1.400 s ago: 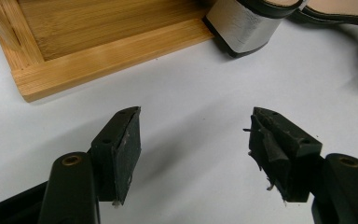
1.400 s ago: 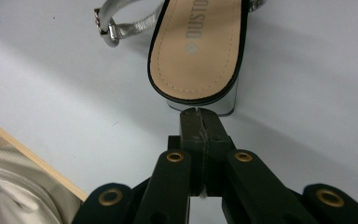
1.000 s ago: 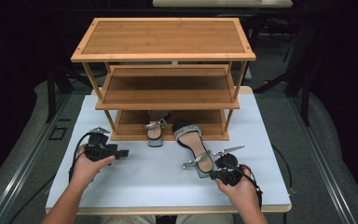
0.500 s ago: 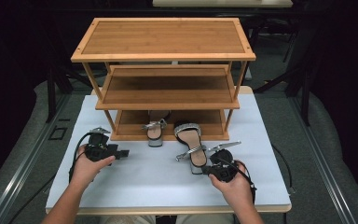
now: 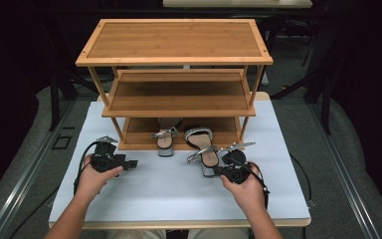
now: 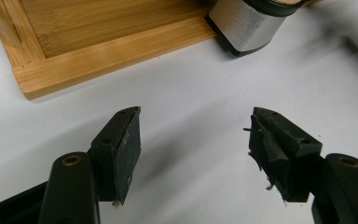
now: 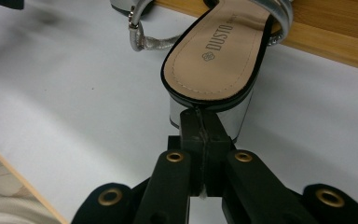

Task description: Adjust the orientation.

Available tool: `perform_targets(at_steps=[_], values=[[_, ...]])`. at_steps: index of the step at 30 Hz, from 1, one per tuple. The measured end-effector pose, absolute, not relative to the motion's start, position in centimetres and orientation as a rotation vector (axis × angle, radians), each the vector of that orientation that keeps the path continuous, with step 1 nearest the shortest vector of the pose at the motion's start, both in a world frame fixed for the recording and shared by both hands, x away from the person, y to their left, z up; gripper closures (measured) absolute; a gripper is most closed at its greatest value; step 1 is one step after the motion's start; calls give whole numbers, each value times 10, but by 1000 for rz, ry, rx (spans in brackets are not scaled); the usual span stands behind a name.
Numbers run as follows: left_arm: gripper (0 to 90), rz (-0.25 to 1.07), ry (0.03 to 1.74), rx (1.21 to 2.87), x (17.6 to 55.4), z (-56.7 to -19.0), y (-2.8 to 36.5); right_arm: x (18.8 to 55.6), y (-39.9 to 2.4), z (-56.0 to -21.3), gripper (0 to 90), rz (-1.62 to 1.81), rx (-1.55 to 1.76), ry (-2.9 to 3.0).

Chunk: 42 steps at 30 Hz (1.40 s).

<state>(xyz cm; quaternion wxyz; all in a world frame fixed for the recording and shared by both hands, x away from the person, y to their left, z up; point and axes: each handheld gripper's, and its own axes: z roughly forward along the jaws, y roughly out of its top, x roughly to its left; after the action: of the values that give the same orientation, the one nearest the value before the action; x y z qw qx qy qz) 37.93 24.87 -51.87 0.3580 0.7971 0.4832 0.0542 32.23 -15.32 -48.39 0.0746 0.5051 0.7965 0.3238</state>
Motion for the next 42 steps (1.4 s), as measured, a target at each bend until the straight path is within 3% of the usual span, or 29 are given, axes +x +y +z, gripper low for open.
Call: perform_targets(at_steps=[21,42], values=[[341,137,1252,2048,380,-520,250,336,-117,-492,896,999,1471,2447],[341,133,1272,2040,383,-523,256,372,-108,-494,897,1020,1509,2408]])
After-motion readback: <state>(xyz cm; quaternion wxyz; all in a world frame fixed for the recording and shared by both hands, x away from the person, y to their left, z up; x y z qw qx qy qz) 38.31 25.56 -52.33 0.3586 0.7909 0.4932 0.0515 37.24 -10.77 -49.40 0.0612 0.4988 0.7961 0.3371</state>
